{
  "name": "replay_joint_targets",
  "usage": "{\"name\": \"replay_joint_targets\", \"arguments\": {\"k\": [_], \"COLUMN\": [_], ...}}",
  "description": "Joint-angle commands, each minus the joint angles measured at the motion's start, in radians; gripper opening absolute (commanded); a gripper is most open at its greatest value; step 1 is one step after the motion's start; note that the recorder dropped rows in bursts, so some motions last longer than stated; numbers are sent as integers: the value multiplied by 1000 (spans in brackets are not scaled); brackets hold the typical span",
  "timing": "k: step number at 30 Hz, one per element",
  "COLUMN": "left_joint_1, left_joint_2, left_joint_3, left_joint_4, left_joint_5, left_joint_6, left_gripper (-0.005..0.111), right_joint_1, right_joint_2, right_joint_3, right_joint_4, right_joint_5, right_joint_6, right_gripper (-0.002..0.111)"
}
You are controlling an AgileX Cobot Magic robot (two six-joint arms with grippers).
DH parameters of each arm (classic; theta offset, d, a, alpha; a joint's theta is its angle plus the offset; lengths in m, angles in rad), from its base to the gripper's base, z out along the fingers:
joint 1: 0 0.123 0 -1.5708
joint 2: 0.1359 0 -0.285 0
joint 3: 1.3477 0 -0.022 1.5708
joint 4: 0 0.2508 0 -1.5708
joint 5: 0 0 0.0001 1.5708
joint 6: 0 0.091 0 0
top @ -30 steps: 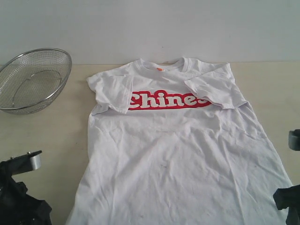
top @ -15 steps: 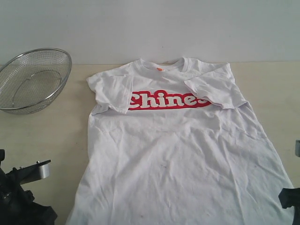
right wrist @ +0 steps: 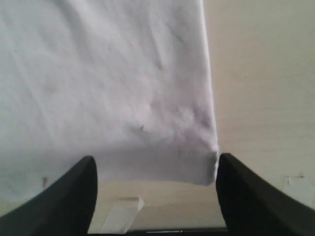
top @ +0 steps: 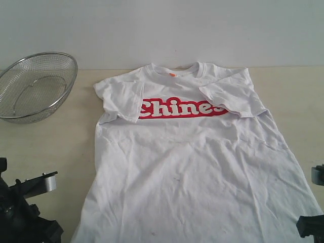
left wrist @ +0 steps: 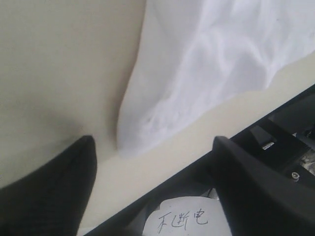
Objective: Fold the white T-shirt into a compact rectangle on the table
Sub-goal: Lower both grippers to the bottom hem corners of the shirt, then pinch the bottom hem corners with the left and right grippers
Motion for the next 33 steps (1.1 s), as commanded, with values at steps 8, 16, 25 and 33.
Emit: {"name": "replay_joint_targets", "arguments": {"k": [8, 16, 25, 33], "left_joint_1": [-8, -8, -8, -8], "left_joint_2": [3, 3, 3, 3], "left_joint_3": [-7, -7, -7, -7], "left_joint_4": [-9, -9, -7, -7], "left_joint_5": [3, 3, -4, -4], "left_joint_6": [16, 19, 19, 19], "left_gripper": [61, 61, 61, 61], "right_joint_1": [-6, -6, -6, -6], "right_joint_2": [64, 88, 91, 116], "right_joint_3": [14, 9, 9, 9], "right_joint_4": [-1, -61, -148, 7], "right_joint_5": [-51, -82, -85, -102], "right_joint_6": [-9, 33, 116, -32], "right_gripper": [61, 61, 61, 61]}}
